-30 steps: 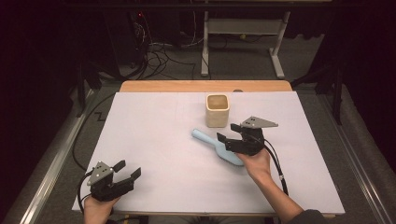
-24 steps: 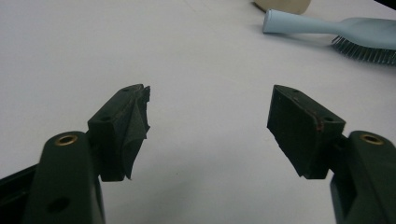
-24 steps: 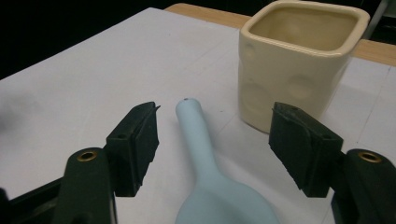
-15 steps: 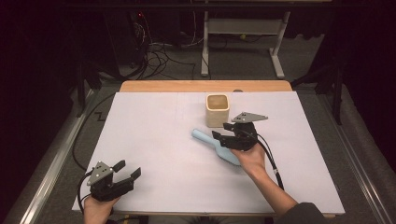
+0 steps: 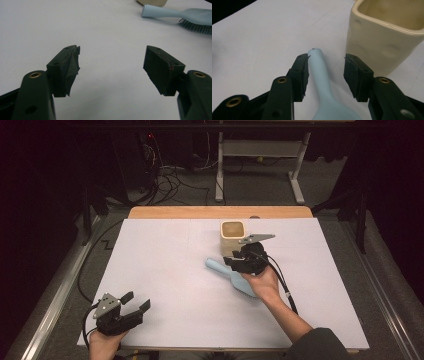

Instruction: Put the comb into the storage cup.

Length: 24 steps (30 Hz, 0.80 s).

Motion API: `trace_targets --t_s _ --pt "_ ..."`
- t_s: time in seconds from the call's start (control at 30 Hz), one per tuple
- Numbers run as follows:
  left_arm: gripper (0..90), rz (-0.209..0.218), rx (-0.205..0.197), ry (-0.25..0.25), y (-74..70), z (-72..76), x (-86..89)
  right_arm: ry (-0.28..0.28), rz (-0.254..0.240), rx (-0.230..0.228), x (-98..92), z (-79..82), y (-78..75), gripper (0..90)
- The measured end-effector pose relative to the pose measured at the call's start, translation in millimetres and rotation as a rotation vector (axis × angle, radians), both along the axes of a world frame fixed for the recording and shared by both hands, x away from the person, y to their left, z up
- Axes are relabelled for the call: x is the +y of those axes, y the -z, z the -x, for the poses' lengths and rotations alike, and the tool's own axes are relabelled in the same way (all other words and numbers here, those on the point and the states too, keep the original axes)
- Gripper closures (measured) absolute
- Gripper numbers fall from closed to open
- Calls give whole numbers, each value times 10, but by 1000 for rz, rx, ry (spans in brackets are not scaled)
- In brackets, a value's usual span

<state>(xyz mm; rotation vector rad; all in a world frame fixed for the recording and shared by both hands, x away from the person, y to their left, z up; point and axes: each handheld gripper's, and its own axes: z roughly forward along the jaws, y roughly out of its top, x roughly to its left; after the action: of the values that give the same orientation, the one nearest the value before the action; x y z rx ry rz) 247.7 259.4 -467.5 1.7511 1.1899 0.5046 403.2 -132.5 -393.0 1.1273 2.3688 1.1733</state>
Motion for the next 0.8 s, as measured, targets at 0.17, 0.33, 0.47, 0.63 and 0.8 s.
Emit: trace_targets --t_s 0.17,0.33,0.47,0.63,0.8 --pt "294 7 -5 -13 -6 6 17 -10 55 37 92 -79 -9 619" --pt "294 0 -3 -4 -2 2 4 -13 105 97 158 -189 -23 750" --pt "294 2 -2 -5 0 1 6 -18 137 133 211 -256 -19 816" --pt "294 -2 0 0 0 1 0 -25 168 165 292 -312 -3 869" --pt "294 -4 -1 3 1 -1 -2 -20 222 177 391 -370 20 900"
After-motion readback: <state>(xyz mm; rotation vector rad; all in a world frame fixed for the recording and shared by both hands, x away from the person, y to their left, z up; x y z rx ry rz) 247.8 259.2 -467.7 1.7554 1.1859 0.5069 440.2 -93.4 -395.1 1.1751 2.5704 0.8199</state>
